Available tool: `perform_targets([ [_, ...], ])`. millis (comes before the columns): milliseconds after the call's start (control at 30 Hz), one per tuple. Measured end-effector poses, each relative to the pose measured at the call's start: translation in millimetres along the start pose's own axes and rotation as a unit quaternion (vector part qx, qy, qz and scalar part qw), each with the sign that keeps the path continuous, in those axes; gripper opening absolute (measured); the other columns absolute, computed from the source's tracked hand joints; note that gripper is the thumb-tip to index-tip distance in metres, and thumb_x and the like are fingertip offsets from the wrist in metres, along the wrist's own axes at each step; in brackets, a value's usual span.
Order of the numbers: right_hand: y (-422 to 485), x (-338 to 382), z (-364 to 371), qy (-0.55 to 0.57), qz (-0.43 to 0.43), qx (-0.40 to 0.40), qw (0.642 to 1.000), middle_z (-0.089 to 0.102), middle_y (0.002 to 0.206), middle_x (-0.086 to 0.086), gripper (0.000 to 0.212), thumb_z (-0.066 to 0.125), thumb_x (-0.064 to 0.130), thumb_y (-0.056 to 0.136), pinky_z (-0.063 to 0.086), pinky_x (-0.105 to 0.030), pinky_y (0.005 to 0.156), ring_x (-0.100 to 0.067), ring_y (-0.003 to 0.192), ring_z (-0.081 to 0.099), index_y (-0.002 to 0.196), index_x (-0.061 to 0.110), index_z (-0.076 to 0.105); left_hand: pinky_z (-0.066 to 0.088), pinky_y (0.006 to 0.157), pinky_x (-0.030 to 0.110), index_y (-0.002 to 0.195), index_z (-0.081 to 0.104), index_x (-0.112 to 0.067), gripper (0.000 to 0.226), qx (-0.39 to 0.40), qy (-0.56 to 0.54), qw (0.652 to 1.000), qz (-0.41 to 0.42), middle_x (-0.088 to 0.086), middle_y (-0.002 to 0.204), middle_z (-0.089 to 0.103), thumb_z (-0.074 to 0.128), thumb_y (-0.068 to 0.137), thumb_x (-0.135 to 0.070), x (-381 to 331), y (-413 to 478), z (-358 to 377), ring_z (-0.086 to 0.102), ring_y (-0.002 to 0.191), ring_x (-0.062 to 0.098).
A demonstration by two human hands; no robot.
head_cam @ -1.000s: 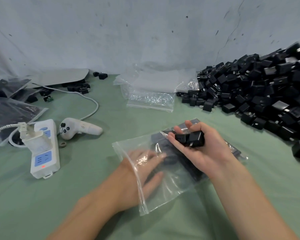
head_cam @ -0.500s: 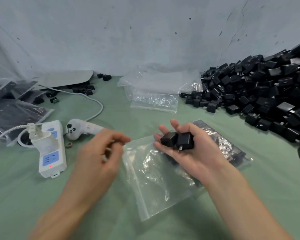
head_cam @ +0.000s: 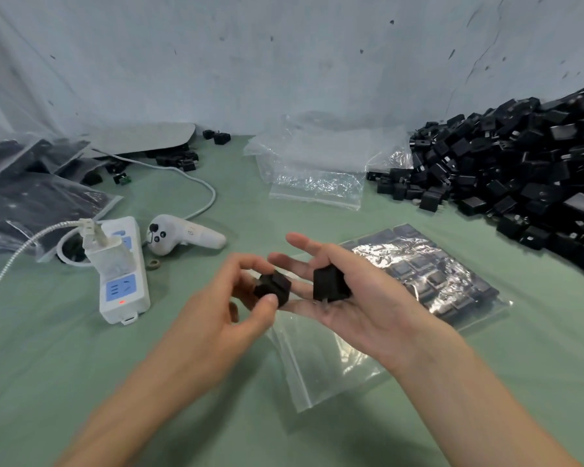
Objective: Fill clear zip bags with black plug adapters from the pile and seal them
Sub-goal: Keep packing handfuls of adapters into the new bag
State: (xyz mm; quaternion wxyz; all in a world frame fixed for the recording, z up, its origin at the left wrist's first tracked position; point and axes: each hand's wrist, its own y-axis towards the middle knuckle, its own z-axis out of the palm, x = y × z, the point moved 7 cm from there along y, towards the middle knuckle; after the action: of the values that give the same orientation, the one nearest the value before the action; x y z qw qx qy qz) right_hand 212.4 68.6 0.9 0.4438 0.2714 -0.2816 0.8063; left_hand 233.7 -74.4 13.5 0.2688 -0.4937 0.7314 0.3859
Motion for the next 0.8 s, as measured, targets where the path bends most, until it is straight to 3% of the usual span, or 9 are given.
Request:
perform_targets([
  [67, 0.5, -2.0, 4.1, 0.008, 0.005, 0.012, 1.000, 0.066, 0.126, -0.025, 0.039, 0.045, -0.001, 0.093, 0.053, -0.057, 0.097, -0.039, 0.114, 0.066, 0.126, 0.006, 0.063, 0.047, 0.069, 0.032, 0.110, 0.052, -0.041, 0.041, 0.000, -0.065, 0.997, -0.043, -0.004, 0.090, 0.069, 0.058, 0.073, -0.058, 10.3, -4.0, -8.2, 0.057, 0.073, 0.030],
  [167, 1.0, -6.5, 2.3, -0.078, 0.016, -0.004, 0.997, 0.072, 0.118, -0.017, 0.033, 0.049, 0.003, 0.096, 0.053, -0.052, 0.099, -0.034, 0.112, 0.068, 0.123, 0.011, 0.066, 0.043, 0.067, 0.030, 0.100, 0.056, -0.038, 0.030, 0.014, -0.138, 0.985, -0.101, 0.000, 0.080, 0.068, 0.067, 0.074, -0.048, 28.1, -12.9, -12.7, 0.052, 0.068, 0.019],
  [267, 1.2, 7.5, -8.0, -0.130, -0.032, -0.058, 0.989, 0.075, 0.110, -0.014, 0.028, 0.049, 0.002, 0.097, 0.061, -0.041, 0.085, -0.027, 0.099, 0.073, 0.113, 0.009, 0.070, 0.039, 0.060, 0.019, 0.092, 0.055, -0.035, 0.017, 0.040, -0.120, 0.984, -0.124, -0.006, 0.073, 0.063, 0.069, 0.090, -0.025, 42.7, -21.5, -9.0, 0.048, 0.066, 0.012],
  [333, -1.6, 25.1, -20.0, -0.103, -0.073, -0.099, 0.987, 0.076, 0.101, -0.014, 0.026, 0.050, -0.001, 0.095, 0.062, -0.033, 0.072, -0.021, 0.084, 0.073, 0.109, 0.007, 0.070, 0.037, 0.057, 0.020, 0.091, 0.053, -0.033, 0.016, 0.057, -0.059, 0.990, -0.117, -0.009, 0.069, 0.060, 0.068, 0.091, -0.026, 43.6, -26.8, -2.2, 0.046, 0.061, 0.008],
  [433, -7.9, 51.3, -44.4, -0.098, -0.129, -0.168, 0.972, 0.077, 0.089, -0.008, 0.022, 0.052, 0.003, 0.096, 0.057, -0.025, 0.063, -0.015, 0.073, 0.070, 0.107, 0.008, 0.070, 0.038, 0.056, 0.015, 0.093, 0.052, -0.032, 0.023, 0.073, 0.048, 0.993, -0.080, -0.013, 0.072, 0.059, 0.063, 0.084, -0.050, 31.8, -30.4, 12.6, 0.048, 0.059, 0.003],
  [500, -9.9, 60.5, -61.3, -0.094, -0.150, -0.207, 0.962, 0.075, 0.083, -0.006, 0.019, 0.053, 0.006, 0.097, 0.056, -0.023, 0.058, -0.012, 0.067, 0.068, 0.104, 0.010, 0.070, 0.041, 0.071, 0.016, 0.090, 0.050, -0.037, 0.024, 0.094, 0.139, 0.986, -0.013, -0.018, 0.084, 0.056, 0.052, 0.084, -0.061, 18.7, -30.9, 25.3, 0.052, 0.079, 0.003],
  [600, -12.7, 67.2, -82.2, -0.075, -0.165, -0.253, 0.950, 0.072, 0.079, -0.005, 0.017, 0.053, 0.006, 0.096, 0.054, -0.023, 0.054, -0.013, 0.062, 0.065, 0.102, 0.011, 0.068, 0.041, 0.083, 0.026, 0.092, 0.050, -0.039, 0.018, 0.097, 0.240, 0.963, 0.074, -0.022, 0.091, 0.047, 0.043, 0.091, -0.055, 3.5, -30.8, 33.9, 0.046, 0.089, 0.003],
  [800, -20.0, 74.0, -107.2, -0.011, -0.178, -0.291, 0.940, 0.066, 0.078, -0.006, 0.016, 0.051, 0.008, 0.096, 0.049, -0.021, 0.048, -0.014, 0.058, 0.060, 0.100, 0.009, 0.066, 0.036, 0.101, 0.028, 0.117, 0.063, -0.033, 0.027, 0.124, 0.201, 0.961, 0.142, -0.027, 0.120, 0.055, 0.044, 0.100, -0.042, 1.8, -34.4, 26.9, 0.047, 0.120, 0.001],
])
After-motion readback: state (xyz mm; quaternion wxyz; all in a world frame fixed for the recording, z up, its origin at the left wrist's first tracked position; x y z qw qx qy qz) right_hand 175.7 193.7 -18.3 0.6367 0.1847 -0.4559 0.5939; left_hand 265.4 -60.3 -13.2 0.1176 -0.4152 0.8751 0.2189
